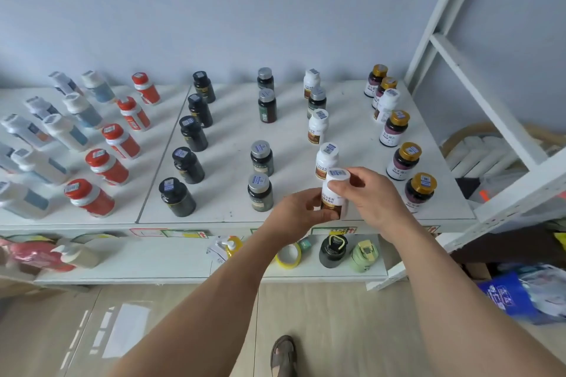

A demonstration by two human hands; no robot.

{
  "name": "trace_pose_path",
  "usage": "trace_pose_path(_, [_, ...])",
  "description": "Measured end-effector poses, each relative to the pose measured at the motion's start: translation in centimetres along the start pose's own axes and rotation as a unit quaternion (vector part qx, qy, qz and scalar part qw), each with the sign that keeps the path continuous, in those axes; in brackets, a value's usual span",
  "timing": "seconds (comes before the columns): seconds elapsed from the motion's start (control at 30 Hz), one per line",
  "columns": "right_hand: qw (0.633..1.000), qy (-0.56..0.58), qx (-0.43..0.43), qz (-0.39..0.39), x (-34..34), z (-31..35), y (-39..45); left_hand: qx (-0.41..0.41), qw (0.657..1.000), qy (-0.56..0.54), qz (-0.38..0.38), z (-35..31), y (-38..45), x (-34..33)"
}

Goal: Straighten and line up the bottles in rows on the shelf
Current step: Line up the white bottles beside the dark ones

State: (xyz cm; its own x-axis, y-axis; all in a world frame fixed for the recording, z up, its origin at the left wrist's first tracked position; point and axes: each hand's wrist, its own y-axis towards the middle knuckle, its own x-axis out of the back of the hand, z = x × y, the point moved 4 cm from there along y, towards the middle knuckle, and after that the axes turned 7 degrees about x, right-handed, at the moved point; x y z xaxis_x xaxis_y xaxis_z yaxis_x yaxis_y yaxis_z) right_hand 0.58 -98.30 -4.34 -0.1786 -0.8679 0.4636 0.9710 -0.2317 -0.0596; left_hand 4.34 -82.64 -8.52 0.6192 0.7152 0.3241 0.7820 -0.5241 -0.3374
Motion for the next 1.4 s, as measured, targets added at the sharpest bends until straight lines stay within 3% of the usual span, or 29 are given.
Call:
trace_pose_path(0.13, [1.0,-0.018,-0.006,-0.021,0.1,0.7,0.2,0.012,0.992,-0.108,0.071,-0.5,-0.1,0.3])
trace_pose_path(0.37, [1.0,-0.026,-0.003,-0.006,0.5,1.2,0.2,0.028,0.993,-0.084,0.071,-1.1,0.1,0.6])
trace_pose_path(0.47, [1.0,-0.026,0.001,0.0,0.9,1.3,0.6,0.032,0.998,-0.027,0.039,-1.1,0.6,0.8])
trace_pose_path(0.57, [1.0,-0.028,0.004,0.008,0.8,0.7,0.8,0.028,0.99,0.129,-0.042,-1.3,0.8,1.3])
trace_pose_path(0.67, [0.999,-0.039,0.001,0.025,0.4,-0.5,1.0,-0.011,0.942,0.324,-0.089,-1.9,0.5,1.6])
trace_pose_path(0.77, [0.999,-0.031,0.0,0.033,-0.2,-1.5,1.0,-0.051,0.896,0.431,-0.093,-2.1,0.5,1.5])
trace_pose_path(0.87, [0.999,-0.022,-0.006,0.044,-0.9,-2.7,1.2,-0.06,0.881,0.46,-0.094,-1.8,0.7,1.5])
trace_pose_path(1.17, [0.998,-0.018,-0.015,0.06,-1.3,-3.2,1.2,-0.072,0.877,0.468,-0.079,-1.9,1.3,2.1])
trace_pose_path(1.4, [1.0,0.005,-0.011,0.001,1.0,-0.9,3.5,-0.112,0.852,0.504,-0.087,-4.2,2.4,4.2])
